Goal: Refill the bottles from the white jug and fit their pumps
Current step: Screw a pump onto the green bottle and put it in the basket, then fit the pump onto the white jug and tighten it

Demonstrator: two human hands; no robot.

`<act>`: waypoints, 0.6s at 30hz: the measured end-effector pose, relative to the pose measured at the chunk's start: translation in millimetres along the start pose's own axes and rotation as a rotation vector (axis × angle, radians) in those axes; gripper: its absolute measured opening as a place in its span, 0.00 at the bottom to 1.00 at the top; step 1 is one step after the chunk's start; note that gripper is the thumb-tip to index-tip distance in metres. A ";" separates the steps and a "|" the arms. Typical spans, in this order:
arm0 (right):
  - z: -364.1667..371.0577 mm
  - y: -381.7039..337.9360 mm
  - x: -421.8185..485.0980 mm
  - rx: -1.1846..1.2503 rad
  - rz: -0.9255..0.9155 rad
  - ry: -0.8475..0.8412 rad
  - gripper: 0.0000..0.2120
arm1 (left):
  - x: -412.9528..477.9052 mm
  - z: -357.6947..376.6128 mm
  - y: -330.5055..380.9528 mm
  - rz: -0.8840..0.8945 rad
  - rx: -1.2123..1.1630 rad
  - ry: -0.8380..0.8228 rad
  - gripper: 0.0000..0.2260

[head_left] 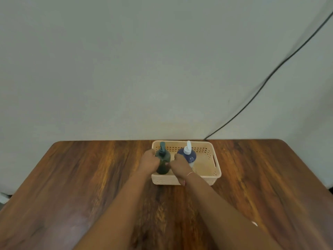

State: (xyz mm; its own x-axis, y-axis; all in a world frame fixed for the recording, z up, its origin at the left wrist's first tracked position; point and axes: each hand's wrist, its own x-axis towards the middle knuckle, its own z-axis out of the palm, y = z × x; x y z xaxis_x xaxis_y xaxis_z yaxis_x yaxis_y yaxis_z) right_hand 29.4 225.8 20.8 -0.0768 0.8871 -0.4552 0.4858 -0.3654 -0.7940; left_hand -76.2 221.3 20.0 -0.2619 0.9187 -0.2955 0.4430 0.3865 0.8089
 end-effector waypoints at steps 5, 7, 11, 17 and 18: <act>-77.0 11.2 -99.5 -0.042 -0.290 0.053 0.11 | -57.1 15.7 -10.3 0.095 -0.049 0.155 0.17; -121.3 30.8 -147.2 -0.046 -0.316 0.075 0.13 | -95.0 39.4 -16.4 0.168 -0.080 0.070 0.17; -179.9 91.4 -206.4 -0.032 -0.175 0.161 0.15 | -155.1 92.2 -28.8 0.409 0.111 -0.266 0.27; -181.1 191.7 -229.7 -0.271 0.027 0.216 0.05 | -199.6 138.9 -30.8 0.416 0.191 -0.512 0.41; -171.3 207.1 -228.7 -0.375 0.090 0.277 0.08 | -202.5 142.4 -28.1 0.409 0.213 -0.484 0.42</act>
State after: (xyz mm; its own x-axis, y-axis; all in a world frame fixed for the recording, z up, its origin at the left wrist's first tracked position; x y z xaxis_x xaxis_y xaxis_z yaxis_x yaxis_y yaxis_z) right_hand 296.7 -4.3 29.5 0.1904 0.9169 -0.3509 0.7646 -0.3627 -0.5329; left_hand 86.5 35.9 -15.3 0.3556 0.9080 -0.2215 0.5976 -0.0387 0.8009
